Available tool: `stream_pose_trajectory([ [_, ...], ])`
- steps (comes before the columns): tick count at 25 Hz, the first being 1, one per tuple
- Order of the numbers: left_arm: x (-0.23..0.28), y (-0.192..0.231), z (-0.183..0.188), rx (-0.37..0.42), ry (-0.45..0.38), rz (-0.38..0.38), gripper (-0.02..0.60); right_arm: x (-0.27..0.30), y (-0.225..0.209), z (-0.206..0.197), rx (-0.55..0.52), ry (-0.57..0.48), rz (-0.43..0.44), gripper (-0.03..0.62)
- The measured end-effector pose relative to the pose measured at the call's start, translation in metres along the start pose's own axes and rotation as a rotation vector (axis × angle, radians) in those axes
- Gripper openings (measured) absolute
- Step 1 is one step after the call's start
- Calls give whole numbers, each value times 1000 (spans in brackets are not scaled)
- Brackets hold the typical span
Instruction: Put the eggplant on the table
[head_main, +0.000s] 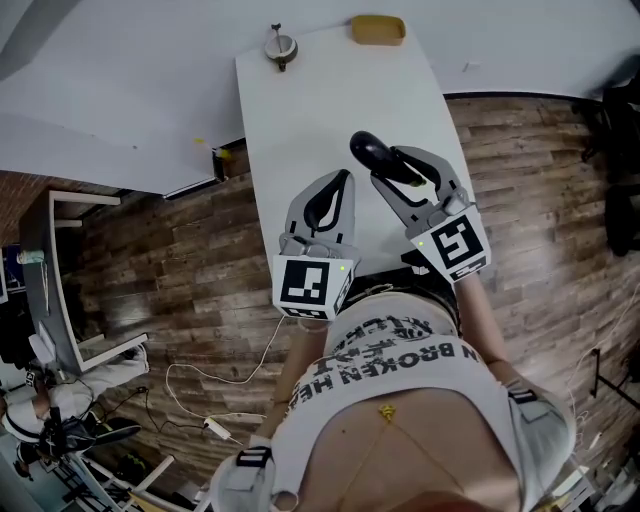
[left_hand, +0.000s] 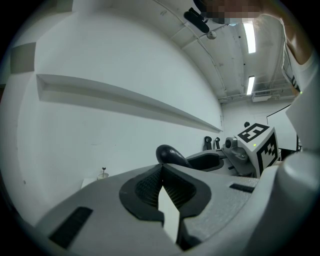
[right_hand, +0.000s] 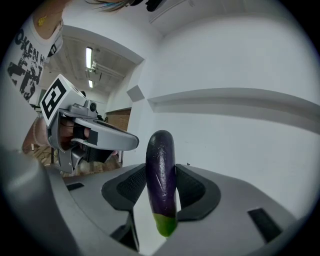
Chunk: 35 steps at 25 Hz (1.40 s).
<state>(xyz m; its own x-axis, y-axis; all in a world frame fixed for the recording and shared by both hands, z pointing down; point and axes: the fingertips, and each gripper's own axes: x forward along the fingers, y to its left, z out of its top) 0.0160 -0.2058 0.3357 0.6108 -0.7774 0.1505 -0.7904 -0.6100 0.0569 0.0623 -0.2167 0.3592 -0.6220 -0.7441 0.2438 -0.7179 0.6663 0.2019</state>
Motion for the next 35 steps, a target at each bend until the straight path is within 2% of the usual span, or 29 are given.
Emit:
stream_pose_trajectory([
  [14,-9,18,-19,-34,42,42,6,23,7,-38,-40,120,41,184],
  [27,-18,32,-37,-74,78,93,6,54,31,-107,-15,267,174,184],
  [35,-32,44,-51,-99,106,155,6,69,51,-156,-52,386,256,184],
])
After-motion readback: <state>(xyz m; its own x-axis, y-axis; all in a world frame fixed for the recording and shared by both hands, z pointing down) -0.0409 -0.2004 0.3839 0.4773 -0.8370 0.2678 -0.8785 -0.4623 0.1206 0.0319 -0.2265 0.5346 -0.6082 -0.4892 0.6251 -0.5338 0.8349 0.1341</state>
